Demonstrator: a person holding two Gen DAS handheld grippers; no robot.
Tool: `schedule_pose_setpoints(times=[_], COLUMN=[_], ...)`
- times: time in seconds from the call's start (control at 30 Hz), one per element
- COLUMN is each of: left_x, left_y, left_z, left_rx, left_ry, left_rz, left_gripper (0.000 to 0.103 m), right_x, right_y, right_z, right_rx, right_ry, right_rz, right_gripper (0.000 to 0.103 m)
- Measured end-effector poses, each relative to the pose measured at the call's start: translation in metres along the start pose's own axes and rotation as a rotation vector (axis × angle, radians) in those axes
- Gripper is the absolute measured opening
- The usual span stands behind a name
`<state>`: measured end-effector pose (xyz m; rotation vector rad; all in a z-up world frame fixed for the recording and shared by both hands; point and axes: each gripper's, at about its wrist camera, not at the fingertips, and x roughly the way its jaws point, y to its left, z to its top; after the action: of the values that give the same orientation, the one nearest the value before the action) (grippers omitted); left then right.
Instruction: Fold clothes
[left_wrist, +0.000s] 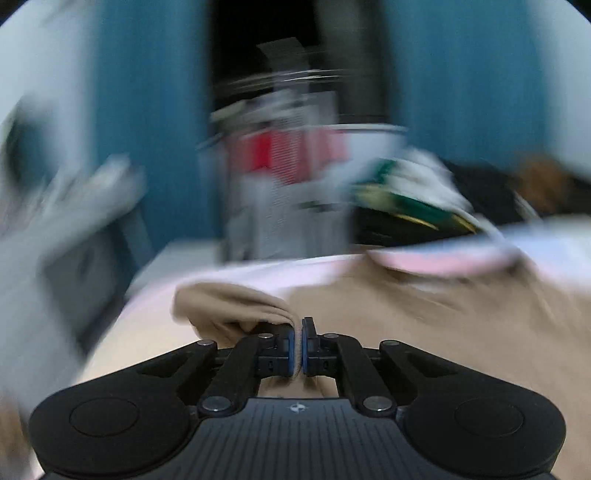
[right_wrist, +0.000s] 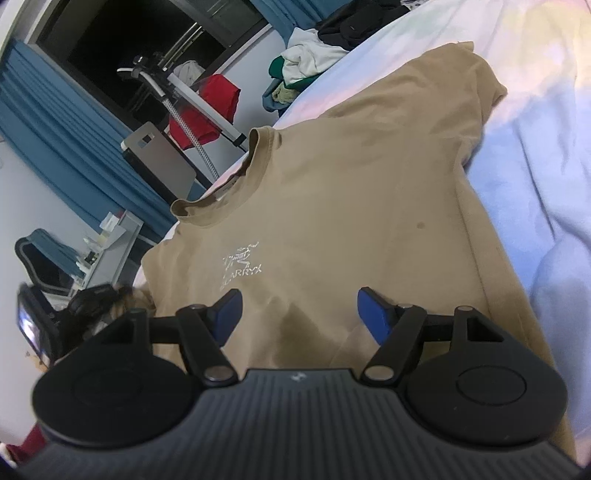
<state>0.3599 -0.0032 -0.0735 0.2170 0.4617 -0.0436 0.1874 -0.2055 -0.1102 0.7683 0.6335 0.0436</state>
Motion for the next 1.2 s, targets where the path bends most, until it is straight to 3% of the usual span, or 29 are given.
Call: schedule_pose_setpoints(times=[0.03, 0.1, 0.17, 0.23, 0.4, 0.57, 0.63, 0.87, 0.97, 1.0, 1.03, 1.07, 1.1, 1.2], left_x=[-0.006, -0.014, -0.028, -0.036, -0.061, -0.035, -0.028, -0.003, 0.006, 0.008, 0.012, 0.015, 0.016, -0.003], left_y=[-0.024, -0.061, -0.087, -0.1, -0.07, -0.016, -0.003, 0.022, 0.026, 0.028, 0.033, 0.038, 0.049, 0.086], left_z=[0.002, -0.004, -0.017, -0.03, -0.048, -0.041, -0.039, -0.047, -0.046, -0.045, -0.044, -0.043, -0.042, -0.04], left_rx=[0.106, 0.219, 0.281, 0.289, 0.181, 0.107, 0.045, -0.109, -0.139, -0.158, -0.196, -0.235, -0.308, -0.485], left_ry=[-0.004, 0.011, 0.021, 0.011, -0.022, -0.051, -0.035, 0.041, 0.059, 0.057, 0.073, 0.09, 0.098, 0.002], left_rz=[-0.058, -0.152, -0.238, -0.268, -0.242, -0.174, -0.175, -0.174, -0.162, -0.169, -0.186, -0.202, -0.23, -0.241], left_gripper=[0.005, 0.008, 0.021, 0.041, 0.055, 0.059, 0.066, 0.067, 0.063, 0.046, 0.017, 0.01, 0.009, 0.008], right_x=[0.0, -0.001, -0.001, -0.002, -0.007, -0.006, -0.006, -0.003, -0.002, -0.002, -0.002, -0.001, -0.001, -0.001], right_y=[0.0, 0.0, -0.001, -0.001, -0.006, -0.01, -0.011, -0.012, -0.01, -0.01, -0.01, -0.01, -0.01, -0.01], right_z=[0.0, 0.001, 0.001, 0.001, 0.003, 0.006, 0.006, 0.006, 0.005, 0.004, 0.004, 0.004, 0.003, 0.002], right_rx=[0.002, 0.001, 0.0, 0.003, 0.03, 0.052, 0.051, 0.046, 0.038, 0.035, 0.033, 0.03, 0.028, 0.02], right_ry=[-0.001, -0.001, 0.0, -0.001, -0.01, -0.004, -0.001, 0.005, 0.006, 0.007, 0.007, 0.007, 0.008, 0.008], right_rz=[-0.001, -0.003, -0.005, -0.007, -0.007, -0.002, -0.002, -0.007, -0.011, -0.012, -0.013, -0.015, -0.016, -0.02], right_gripper=[0.071, 0.071, 0.071, 0.071, 0.071, 0.072, 0.072, 0.071, 0.071, 0.071, 0.071, 0.071, 0.071, 0.071])
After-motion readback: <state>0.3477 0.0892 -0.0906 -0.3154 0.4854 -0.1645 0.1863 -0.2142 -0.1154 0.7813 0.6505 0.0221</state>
